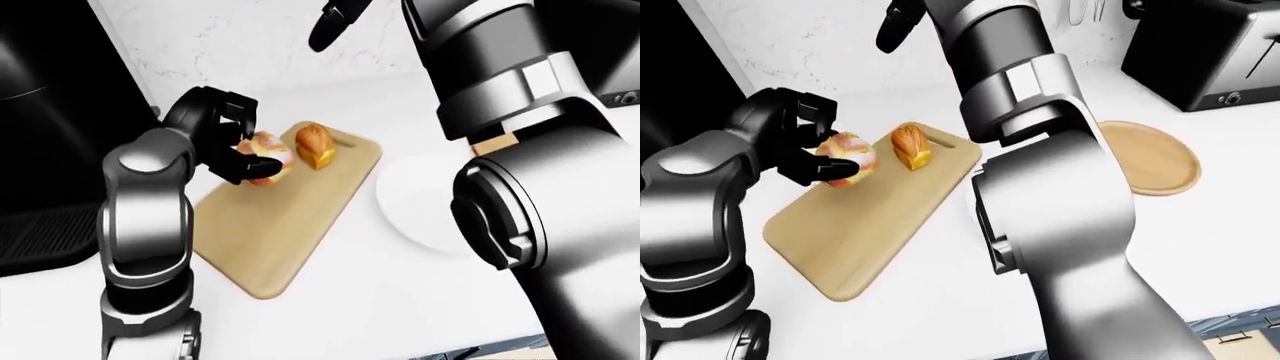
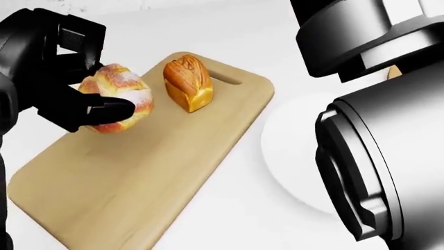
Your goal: Place all breads on the cutting board.
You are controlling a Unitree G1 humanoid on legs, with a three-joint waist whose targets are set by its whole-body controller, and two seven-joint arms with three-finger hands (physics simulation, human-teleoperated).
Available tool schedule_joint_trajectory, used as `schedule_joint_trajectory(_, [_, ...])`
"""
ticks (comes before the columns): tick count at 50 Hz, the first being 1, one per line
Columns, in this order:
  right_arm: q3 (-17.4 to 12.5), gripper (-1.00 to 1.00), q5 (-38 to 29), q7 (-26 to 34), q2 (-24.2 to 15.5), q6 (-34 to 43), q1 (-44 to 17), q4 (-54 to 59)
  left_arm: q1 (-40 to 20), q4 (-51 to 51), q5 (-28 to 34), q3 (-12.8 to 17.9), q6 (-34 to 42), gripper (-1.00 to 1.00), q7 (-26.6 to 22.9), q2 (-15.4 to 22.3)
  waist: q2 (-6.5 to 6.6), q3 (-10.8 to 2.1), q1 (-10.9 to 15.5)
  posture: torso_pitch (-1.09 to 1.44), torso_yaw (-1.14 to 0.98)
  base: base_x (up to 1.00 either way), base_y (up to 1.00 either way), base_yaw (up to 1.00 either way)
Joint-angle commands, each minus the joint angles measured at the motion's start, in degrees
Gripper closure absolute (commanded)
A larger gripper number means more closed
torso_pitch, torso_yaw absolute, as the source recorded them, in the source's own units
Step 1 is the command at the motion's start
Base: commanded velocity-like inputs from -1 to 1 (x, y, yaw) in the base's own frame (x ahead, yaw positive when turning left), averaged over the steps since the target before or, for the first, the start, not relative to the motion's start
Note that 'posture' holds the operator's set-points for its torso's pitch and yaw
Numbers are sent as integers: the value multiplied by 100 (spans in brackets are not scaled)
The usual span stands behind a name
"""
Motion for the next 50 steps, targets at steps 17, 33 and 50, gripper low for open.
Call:
schedule_joint_trajectory(17, [-3, -100, -136, -4, -97, -148, -206, -207, -1017, -322, 60, -500, 1224, 100, -1638, 1047, -97, -25, -5, 0, 0, 0, 0, 0])
schedule_joint_trajectory(33, [-13, -100, -137, -16, -88, -112, -137, -286, -153, -635, 735, -488, 587, 100, -1739, 609, -115, -77, 27, 0, 0, 0, 0, 0])
schedule_joint_trajectory(50, [-12, -100, -105, -49, -49, -135, -130, -251, 127, -472, 1395, -361, 161, -32, -2134, 288, -18, -133, 30, 0, 0, 0, 0, 0])
